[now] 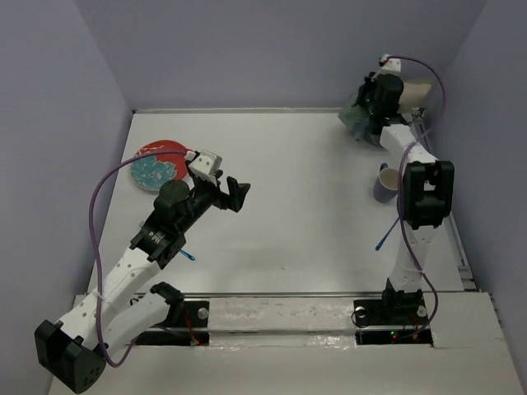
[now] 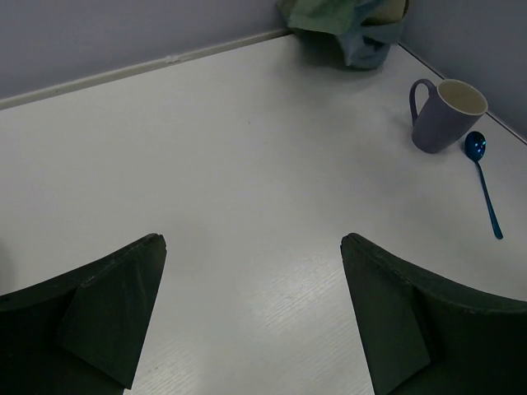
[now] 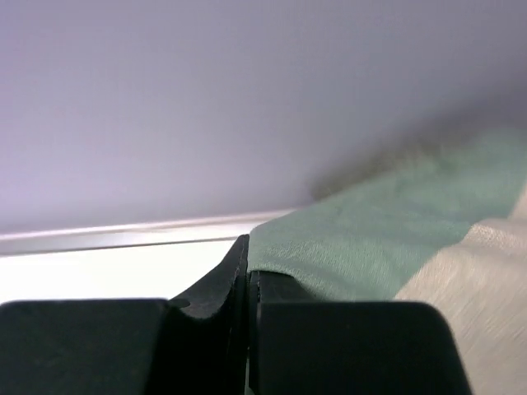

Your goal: Set the dinner table for one person

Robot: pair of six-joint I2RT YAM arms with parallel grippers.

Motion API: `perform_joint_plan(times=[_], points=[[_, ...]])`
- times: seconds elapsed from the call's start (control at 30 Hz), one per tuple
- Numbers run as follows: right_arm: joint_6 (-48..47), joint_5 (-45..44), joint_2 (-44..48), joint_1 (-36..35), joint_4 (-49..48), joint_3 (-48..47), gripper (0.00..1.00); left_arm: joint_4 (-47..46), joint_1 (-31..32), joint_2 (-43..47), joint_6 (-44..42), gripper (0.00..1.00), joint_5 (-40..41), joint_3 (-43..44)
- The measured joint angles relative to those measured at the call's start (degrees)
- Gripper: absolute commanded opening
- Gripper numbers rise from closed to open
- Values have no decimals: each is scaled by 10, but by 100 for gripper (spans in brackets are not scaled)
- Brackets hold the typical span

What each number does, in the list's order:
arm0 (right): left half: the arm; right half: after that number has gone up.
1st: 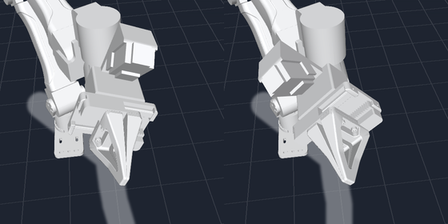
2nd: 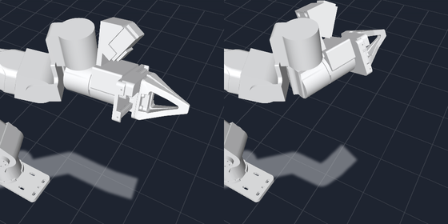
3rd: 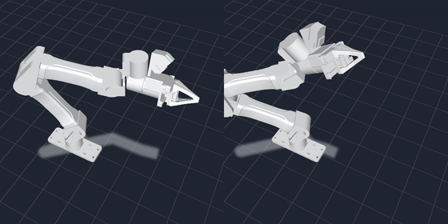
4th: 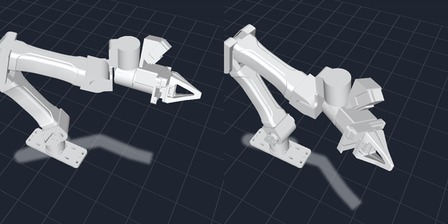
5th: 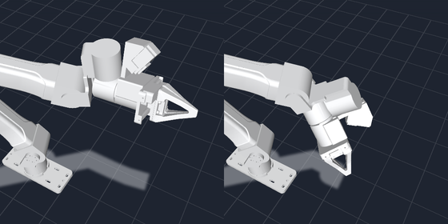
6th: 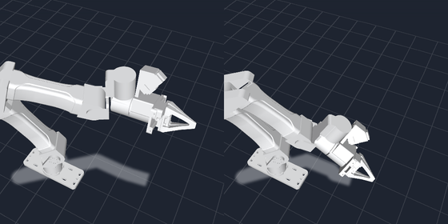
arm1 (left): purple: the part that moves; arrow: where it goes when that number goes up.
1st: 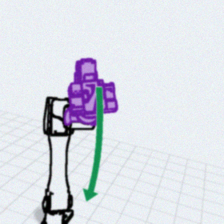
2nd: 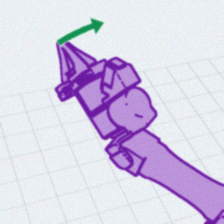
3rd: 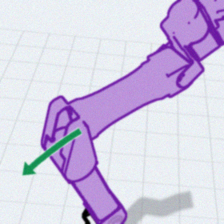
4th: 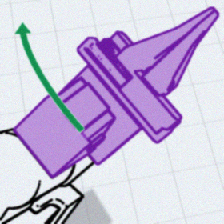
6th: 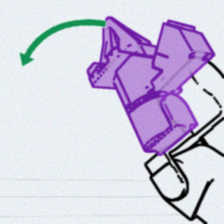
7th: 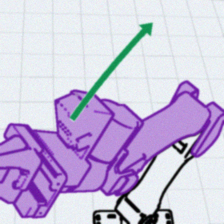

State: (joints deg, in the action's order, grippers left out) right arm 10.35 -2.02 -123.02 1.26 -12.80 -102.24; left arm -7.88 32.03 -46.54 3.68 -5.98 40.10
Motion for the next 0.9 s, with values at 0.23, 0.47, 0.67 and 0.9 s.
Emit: perform_joint_plan(times=[0.23,0.47,0.67,0.9], points=[[-58,7,167,-235,-61,139,0,0,0,42,4,99,28,0],[20,-10,226,-378,-38,350,0,5,0,83,15,99,105,0],[128,-12,297,-393,38,474,0,5,-7,75,31,99,127,0],[182,7,378,-449,51,497,0,28,-10,21,60,99,118,11]])
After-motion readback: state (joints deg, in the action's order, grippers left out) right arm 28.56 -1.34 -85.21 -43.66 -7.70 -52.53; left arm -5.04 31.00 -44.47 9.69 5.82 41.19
